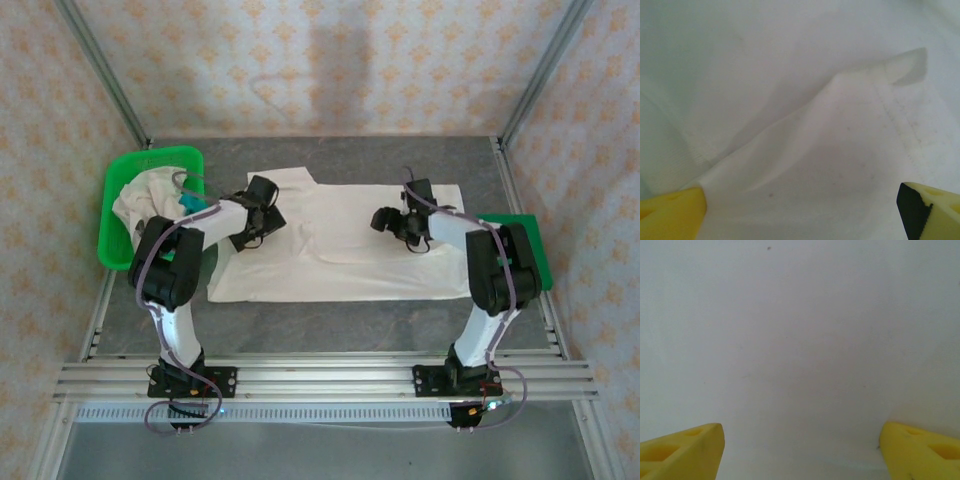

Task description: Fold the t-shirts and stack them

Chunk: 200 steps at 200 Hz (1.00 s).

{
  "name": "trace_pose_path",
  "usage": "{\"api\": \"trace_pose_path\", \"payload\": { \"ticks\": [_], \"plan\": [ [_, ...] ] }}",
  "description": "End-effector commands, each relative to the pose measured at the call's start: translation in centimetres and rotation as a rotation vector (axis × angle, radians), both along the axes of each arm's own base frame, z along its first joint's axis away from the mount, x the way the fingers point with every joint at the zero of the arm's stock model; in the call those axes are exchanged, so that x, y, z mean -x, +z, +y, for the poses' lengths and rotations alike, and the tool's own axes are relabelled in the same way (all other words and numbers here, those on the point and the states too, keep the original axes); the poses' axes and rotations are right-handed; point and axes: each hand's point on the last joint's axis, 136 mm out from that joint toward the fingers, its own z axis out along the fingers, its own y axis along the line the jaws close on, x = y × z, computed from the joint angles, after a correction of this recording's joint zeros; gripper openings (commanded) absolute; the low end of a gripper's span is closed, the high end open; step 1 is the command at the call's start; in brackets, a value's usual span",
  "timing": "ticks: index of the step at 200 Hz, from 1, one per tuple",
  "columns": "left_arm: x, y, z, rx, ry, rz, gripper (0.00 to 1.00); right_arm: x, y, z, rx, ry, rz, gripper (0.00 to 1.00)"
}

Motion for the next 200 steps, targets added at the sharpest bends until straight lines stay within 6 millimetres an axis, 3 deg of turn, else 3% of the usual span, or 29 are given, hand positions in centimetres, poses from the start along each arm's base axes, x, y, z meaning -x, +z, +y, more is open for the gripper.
{"api": "trace_pose_path", "payload": {
  "ticks": [1, 22, 48, 75, 78, 107, 144, 162, 200],
  "plan": [
    [1.5, 0.2, 0.3, -0.011, 0.024, 0.005, 1.0, 2.8, -1.3, -0.1, -0.004, -0.025, 0.071, 0.82],
    [0.6, 1.7, -0.1, -0.008, 0.016, -0.028, 1.0, 2.3, -0.4, 0.1, 0.003, 0.0, 0.042, 0.82],
    [-2.3, 5.0, -0.5, -0.026, 0.012, -0.089, 1.0, 0.4, 2.0, 0.6, 0.003, 0.025, -0.017, 0.82],
    [-5.7, 8.6, 0.4, -0.106, 0.047, -0.151, 1.0, -0.9, 4.5, 1.0, -0.017, 0.03, -0.087, 0.82],
    [-6.1, 7.9, 0.6, -0.119, 0.053, -0.135, 0.99, -1.0, 4.7, 1.1, -0.021, 0.032, -0.092, 0.82],
    [-9.6, 8.3, 1.6, -0.146, 0.093, -0.119, 0.95, -1.1, 6.0, 1.2, -0.033, 0.037, -0.12, 0.82],
    [-13.2, 6.6, 2.2, -0.136, 0.122, -0.086, 0.82, -0.6, 5.9, 0.9, -0.021, 0.034, -0.117, 0.83],
    [-14.6, 5.4, 2.1, -0.125, 0.129, -0.069, 0.71, -0.5, 5.6, 0.9, -0.023, 0.034, -0.11, 0.82],
    [-16.6, 4.2, 3.0, -0.172, 0.146, -0.037, 0.64, -0.3, 5.5, 1.1, -0.037, 0.037, -0.104, 0.82]
  ]
}}
